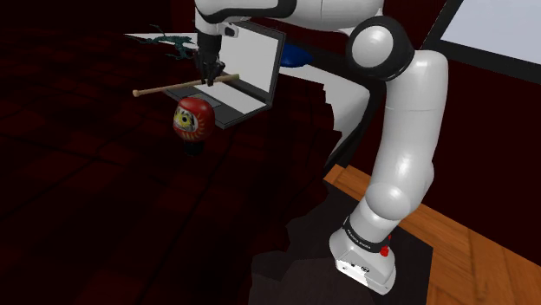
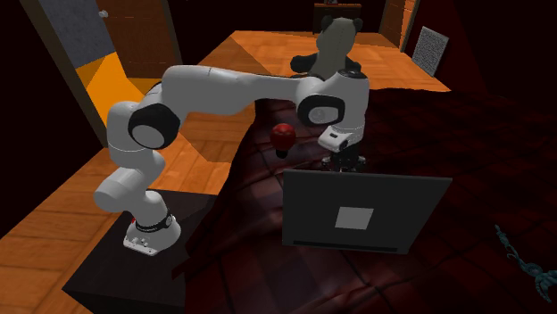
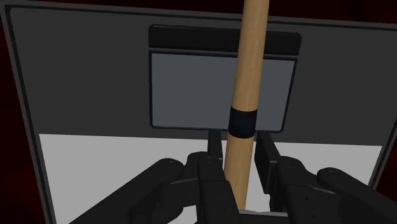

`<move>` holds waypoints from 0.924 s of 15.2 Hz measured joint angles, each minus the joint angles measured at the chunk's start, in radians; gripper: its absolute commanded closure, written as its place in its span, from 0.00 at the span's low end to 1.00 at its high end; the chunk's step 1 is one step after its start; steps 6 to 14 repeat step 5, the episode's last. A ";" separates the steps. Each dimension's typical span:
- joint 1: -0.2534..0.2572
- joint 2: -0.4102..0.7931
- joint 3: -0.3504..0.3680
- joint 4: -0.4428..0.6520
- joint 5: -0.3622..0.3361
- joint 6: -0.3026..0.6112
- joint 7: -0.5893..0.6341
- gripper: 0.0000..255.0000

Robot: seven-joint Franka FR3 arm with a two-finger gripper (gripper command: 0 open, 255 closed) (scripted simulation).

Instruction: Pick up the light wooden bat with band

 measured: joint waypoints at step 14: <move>0.006 0.005 0.001 0.068 -0.001 -0.062 -0.002 1.00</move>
